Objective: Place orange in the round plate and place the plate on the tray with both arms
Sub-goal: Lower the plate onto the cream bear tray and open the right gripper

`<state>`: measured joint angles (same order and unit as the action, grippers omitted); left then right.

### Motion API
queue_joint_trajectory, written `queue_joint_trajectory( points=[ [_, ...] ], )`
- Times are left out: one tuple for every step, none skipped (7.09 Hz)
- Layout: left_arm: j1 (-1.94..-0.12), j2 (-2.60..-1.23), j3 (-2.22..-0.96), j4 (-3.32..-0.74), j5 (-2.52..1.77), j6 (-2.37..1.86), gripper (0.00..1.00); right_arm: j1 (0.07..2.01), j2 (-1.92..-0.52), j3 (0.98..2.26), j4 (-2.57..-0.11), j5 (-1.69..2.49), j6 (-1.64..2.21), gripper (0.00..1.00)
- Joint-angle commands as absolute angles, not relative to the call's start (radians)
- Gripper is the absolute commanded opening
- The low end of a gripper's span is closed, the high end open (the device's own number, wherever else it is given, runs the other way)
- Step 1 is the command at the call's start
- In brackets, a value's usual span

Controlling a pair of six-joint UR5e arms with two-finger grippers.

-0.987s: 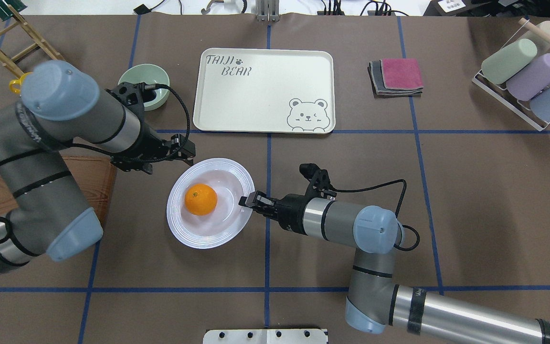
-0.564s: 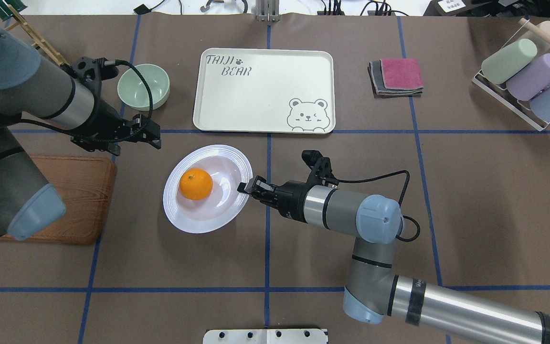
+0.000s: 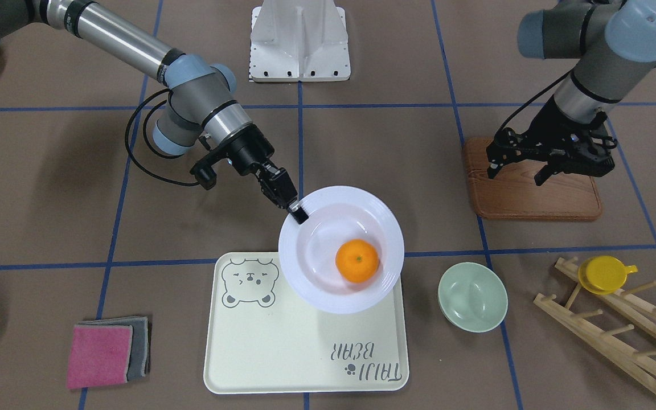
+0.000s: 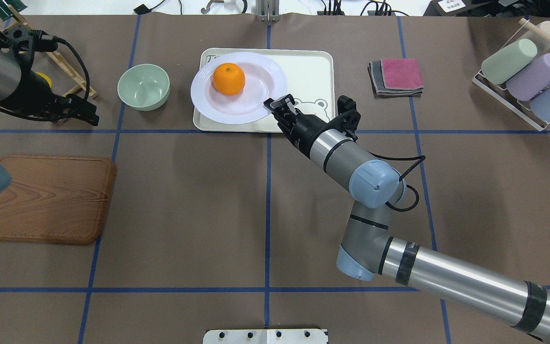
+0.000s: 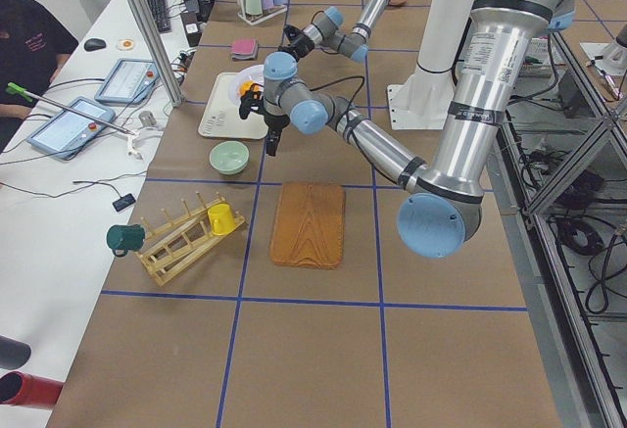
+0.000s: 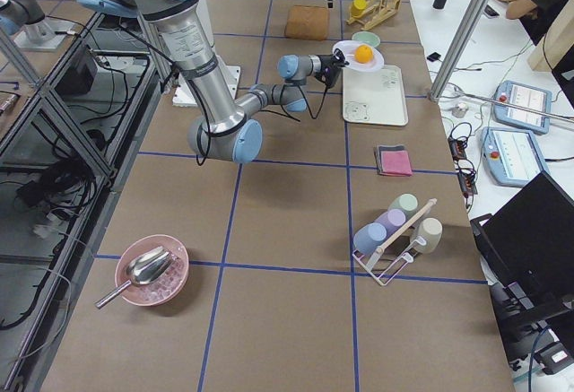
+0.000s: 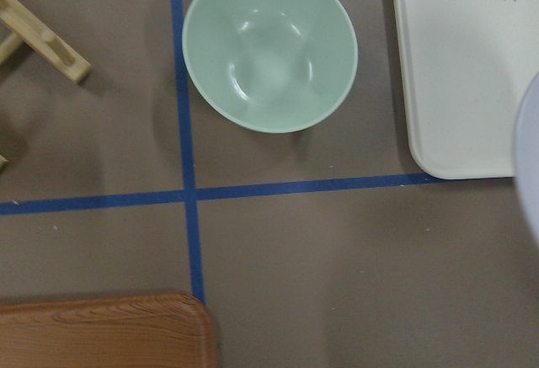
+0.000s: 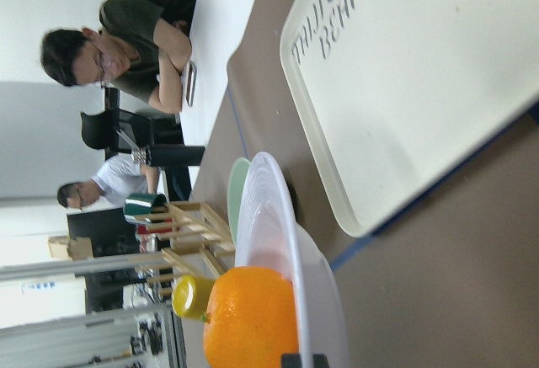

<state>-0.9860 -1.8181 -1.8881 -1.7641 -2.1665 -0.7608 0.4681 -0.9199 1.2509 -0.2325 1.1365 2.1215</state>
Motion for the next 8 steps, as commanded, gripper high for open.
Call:
queue_joint_trajectory(
  points=[
    [-1.000, -1.813, -1.879, -1.764, -2.166, -0.735, 0.98, 0.471, -0.873, 1.180, -0.402, 1.034, 2.154, 0.00],
    [-1.005, -1.813, -1.878, -1.764, -2.167, -0.735, 0.98, 0.471, -0.841, 1.180, -0.490, 1.032, 2.154, 0.11],
    [-1.008, -1.813, -1.876, -1.764, -2.168, -0.735, 0.98, 0.477, -0.835, 1.181, -0.515, 1.040, 2.145, 0.54],
    [-1.009, -1.813, -1.872, -1.764, -2.168, -0.727, 0.98, 0.486, -0.836, 1.184, -0.567, 1.046, 2.108, 0.98],
    [-1.014, -1.812, -1.870, -1.764, -2.168, -0.723, 0.98, 0.495, -0.836, 1.187, -0.583, 1.113, 2.001, 1.00],
    [-1.017, -1.812, -1.864, -1.764, -2.168, -0.716, 0.98, 0.533, -0.872, 1.242, -0.606, 1.237, 1.897, 1.00],
    [-1.026, -1.804, -1.864, -1.764, -2.168, -0.681, 0.98, 0.599, -0.944, 1.358, -0.686, 1.449, 1.794, 1.00],
    [-1.032, -1.796, -1.864, -1.764, -2.168, -0.666, 0.98, 0.683, -1.009, 1.482, -0.792, 1.709, 1.663, 1.00]
  ],
)
